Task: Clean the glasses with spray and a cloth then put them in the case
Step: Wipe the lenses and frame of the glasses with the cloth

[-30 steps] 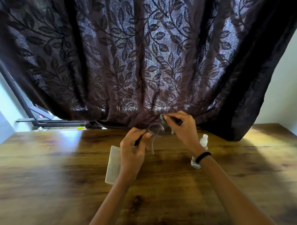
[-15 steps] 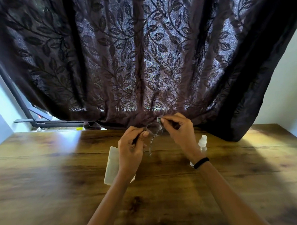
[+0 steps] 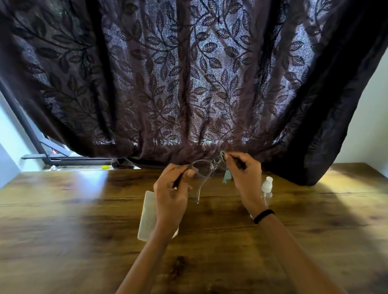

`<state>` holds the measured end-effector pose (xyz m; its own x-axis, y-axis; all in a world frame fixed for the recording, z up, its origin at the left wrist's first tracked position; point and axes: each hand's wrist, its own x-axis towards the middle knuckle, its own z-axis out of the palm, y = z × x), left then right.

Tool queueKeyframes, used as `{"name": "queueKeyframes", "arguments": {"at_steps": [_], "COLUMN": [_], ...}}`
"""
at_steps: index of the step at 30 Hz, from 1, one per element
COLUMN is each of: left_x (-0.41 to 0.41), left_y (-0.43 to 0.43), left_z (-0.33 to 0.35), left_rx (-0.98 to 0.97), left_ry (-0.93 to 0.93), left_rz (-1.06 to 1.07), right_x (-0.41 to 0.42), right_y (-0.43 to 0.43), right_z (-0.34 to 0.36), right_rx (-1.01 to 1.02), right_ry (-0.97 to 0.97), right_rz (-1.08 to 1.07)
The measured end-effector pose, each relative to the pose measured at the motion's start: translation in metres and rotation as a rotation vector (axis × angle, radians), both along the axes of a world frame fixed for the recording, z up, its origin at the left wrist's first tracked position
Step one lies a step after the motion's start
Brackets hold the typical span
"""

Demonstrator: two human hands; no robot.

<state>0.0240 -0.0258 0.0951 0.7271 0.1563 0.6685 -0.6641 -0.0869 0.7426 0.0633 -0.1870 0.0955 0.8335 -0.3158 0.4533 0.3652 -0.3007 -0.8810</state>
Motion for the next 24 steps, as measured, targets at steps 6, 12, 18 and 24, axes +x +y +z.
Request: {"name": "queueKeyframes", "arguments": {"at_steps": [6,12,18,24], "left_x": [0.006,0.004,0.009,0.007], "left_y": [-0.002,-0.002,-0.001,-0.003], "left_z": [-0.003,-0.001,-0.006,-0.004], "left_rx": [0.011,-0.013,0.007,0.017], "left_ry": [-0.007,-0.006,-0.018,-0.021], "left_rz": [0.034,0.052,0.111,0.143], "right_x": [-0.017,-0.03,-0.042,-0.053], "right_y": [0.023,0.035,0.042,0.048], "right_z": [0.01,0.019,0.021,0.022], "right_rx": [0.142,0.2,0.141,0.082], "right_ry": [-0.027,-0.015,-0.065,-0.117], "right_rz": [0.08,0.186,0.188,0.252]}}
